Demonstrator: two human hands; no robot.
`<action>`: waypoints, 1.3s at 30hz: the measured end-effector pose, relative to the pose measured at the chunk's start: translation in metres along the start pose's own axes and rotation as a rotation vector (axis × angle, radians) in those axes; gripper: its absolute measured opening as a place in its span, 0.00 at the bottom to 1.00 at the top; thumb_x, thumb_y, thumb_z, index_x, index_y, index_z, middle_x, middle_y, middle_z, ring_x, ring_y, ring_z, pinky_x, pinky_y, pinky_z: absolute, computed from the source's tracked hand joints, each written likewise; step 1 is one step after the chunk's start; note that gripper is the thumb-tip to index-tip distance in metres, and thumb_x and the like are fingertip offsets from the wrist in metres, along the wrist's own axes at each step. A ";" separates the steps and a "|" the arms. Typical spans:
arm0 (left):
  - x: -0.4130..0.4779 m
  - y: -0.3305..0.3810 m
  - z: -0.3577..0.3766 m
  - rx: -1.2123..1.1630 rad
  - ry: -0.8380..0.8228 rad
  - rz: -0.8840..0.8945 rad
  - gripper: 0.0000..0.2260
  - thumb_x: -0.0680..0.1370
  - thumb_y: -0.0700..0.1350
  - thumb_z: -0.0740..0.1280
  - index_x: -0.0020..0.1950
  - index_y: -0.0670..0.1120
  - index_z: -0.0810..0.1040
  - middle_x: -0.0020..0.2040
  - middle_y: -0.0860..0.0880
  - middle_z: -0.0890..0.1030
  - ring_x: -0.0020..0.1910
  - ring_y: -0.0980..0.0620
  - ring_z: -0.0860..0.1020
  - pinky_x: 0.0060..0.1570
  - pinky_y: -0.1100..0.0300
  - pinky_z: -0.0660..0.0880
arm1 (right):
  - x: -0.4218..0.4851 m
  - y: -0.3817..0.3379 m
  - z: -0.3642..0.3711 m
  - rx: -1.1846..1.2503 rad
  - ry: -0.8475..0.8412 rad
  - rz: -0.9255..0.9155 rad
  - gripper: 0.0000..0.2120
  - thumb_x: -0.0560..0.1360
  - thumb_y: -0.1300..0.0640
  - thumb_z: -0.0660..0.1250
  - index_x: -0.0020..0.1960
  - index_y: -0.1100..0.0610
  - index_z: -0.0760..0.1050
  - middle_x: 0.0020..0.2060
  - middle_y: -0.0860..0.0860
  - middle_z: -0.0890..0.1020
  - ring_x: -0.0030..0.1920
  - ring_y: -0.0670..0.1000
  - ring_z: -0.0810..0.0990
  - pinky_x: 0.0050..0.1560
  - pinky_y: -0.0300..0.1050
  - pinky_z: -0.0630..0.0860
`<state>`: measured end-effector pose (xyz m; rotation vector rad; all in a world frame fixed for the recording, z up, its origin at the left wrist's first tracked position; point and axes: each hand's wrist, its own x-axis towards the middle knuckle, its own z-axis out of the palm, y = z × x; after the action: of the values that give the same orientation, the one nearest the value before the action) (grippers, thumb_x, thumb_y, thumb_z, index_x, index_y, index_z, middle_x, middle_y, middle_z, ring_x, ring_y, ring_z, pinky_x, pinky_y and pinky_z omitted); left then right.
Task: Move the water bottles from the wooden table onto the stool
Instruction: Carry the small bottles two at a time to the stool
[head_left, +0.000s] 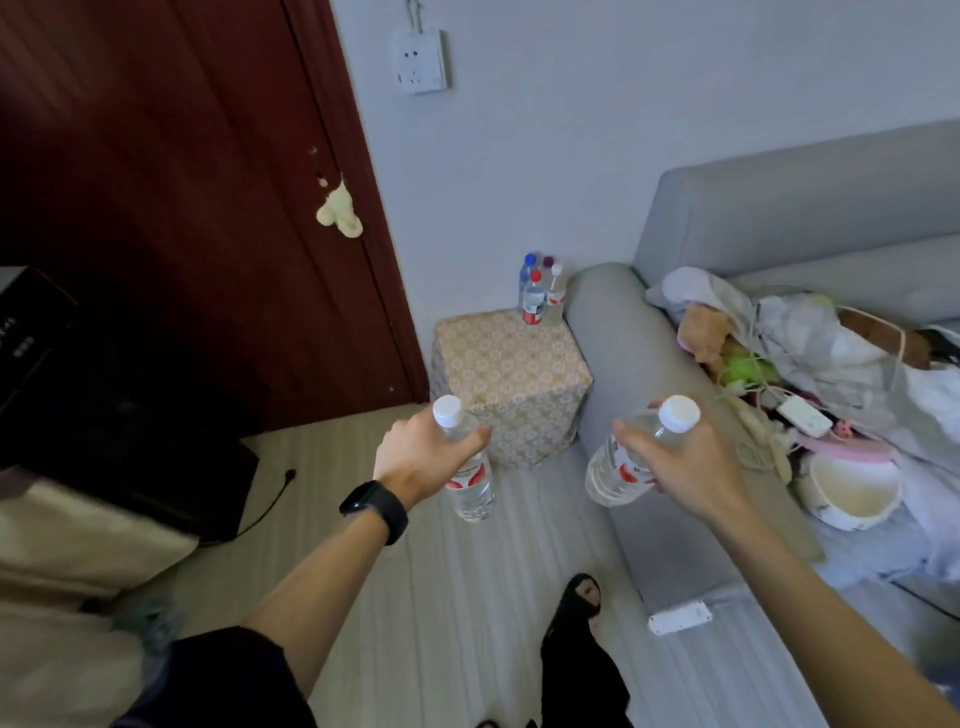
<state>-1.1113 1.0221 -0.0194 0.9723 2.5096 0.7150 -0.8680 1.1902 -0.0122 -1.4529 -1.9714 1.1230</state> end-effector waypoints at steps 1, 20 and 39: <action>0.017 0.003 0.006 0.007 -0.011 -0.011 0.28 0.65 0.76 0.58 0.45 0.55 0.80 0.39 0.57 0.83 0.43 0.54 0.81 0.44 0.52 0.80 | 0.017 0.002 0.003 0.000 -0.002 0.007 0.32 0.58 0.27 0.73 0.51 0.47 0.73 0.40 0.48 0.84 0.42 0.56 0.83 0.42 0.58 0.83; 0.287 0.071 0.104 -0.363 -0.148 -0.343 0.24 0.75 0.61 0.70 0.63 0.49 0.71 0.51 0.52 0.80 0.47 0.53 0.78 0.43 0.59 0.71 | 0.324 0.013 0.057 -0.097 -0.254 0.050 0.22 0.67 0.48 0.80 0.53 0.52 0.72 0.43 0.47 0.80 0.44 0.52 0.79 0.43 0.44 0.71; 0.520 0.060 0.233 -0.324 -0.538 -0.525 0.35 0.73 0.61 0.74 0.73 0.49 0.64 0.64 0.49 0.77 0.55 0.46 0.78 0.52 0.52 0.76 | 0.537 0.065 0.198 -0.158 -0.391 0.470 0.36 0.72 0.44 0.75 0.74 0.56 0.66 0.63 0.54 0.79 0.64 0.57 0.77 0.53 0.41 0.68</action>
<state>-1.3308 1.5004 -0.2475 0.3051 1.9595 0.5687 -1.1651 1.6288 -0.2379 -1.9745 -2.0625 1.5806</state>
